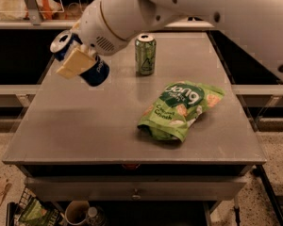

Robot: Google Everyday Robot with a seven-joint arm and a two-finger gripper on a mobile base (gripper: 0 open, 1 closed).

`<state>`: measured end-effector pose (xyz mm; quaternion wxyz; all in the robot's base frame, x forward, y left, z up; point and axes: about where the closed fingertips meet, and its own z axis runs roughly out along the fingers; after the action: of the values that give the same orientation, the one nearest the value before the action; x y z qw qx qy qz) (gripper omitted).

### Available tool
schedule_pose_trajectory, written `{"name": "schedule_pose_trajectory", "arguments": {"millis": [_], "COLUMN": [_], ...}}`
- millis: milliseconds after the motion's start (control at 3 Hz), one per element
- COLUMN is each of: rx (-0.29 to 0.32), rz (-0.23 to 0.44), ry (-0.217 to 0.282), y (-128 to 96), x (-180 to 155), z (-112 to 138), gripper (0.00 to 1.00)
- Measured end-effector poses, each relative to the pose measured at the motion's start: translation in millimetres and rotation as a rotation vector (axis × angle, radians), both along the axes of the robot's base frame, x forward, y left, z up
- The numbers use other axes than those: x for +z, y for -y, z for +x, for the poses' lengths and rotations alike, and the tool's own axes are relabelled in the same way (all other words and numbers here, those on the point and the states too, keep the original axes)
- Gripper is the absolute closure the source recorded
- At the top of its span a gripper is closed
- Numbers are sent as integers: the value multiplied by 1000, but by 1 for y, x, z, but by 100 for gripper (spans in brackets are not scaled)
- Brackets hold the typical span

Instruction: Knock pepsi can over

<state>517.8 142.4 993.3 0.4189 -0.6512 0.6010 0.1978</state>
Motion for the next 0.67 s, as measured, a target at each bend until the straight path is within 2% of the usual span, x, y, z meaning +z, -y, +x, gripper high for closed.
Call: {"name": "schedule_pose_trajectory", "arguments": {"millis": [333, 667], "rx": [102, 231], "rz": [-227, -496], "ry": [35, 61], "y": [-9, -13], "x": [-23, -69], "z": [3, -6], "gripper": [100, 100]}}
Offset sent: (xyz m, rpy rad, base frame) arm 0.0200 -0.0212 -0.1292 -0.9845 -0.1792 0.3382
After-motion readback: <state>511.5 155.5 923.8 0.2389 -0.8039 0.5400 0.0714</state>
